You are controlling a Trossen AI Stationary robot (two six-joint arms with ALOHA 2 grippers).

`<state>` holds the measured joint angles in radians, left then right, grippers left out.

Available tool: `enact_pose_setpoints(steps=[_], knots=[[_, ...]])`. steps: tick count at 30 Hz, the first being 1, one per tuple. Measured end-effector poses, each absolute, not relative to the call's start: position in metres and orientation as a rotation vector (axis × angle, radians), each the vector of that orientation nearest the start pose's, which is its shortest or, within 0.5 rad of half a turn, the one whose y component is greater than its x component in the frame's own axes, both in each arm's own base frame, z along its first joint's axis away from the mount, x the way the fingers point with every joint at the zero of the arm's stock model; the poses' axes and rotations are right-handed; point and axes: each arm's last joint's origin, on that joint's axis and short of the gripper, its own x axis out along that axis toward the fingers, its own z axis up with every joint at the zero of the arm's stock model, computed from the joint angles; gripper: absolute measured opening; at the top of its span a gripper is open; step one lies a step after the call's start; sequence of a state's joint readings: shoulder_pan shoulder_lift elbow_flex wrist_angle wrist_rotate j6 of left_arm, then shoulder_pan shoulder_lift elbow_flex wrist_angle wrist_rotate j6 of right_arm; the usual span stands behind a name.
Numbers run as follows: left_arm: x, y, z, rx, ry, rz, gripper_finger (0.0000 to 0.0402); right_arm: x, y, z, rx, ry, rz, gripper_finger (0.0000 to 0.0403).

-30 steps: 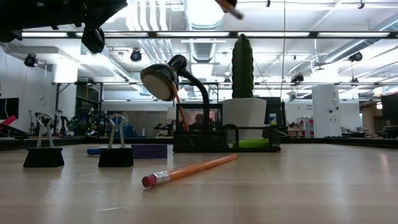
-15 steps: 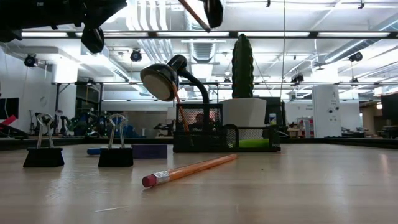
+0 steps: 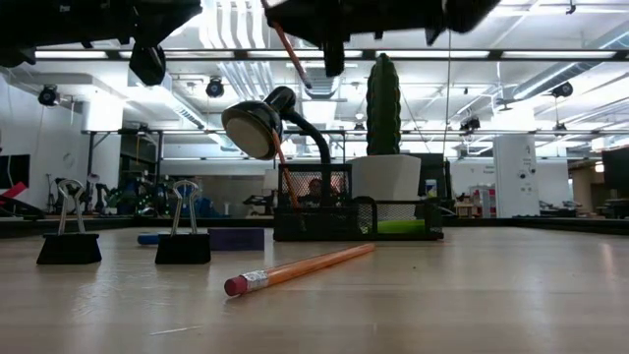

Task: Pick and place office supplies into organizer
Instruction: Put the yellow pencil into the desk organizer

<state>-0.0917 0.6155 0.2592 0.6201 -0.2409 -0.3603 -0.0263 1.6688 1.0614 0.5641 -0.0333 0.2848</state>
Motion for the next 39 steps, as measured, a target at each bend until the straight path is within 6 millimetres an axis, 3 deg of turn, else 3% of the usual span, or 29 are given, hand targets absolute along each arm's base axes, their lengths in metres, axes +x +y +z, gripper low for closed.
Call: enact_pose_setpoints(steps=[12, 27, 39], knots=[[0.147, -0.007, 0.252, -0.402, -0.286, 0.101, 0.0024, 0.361, -0.043, 0.250, 0.243, -0.113, -0.071, 0.0018], [0.148, -0.006, 0.251, -0.406, -0.288, 0.125, 0.0024, 0.373, -0.091, 0.214, 0.235, -0.167, -0.100, 0.0018], [0.149, -0.005, 0.250, -0.412, -0.287, 0.172, 0.0024, 0.378, -0.099, 0.203, 0.229, -0.172, -0.067, 0.0018]])
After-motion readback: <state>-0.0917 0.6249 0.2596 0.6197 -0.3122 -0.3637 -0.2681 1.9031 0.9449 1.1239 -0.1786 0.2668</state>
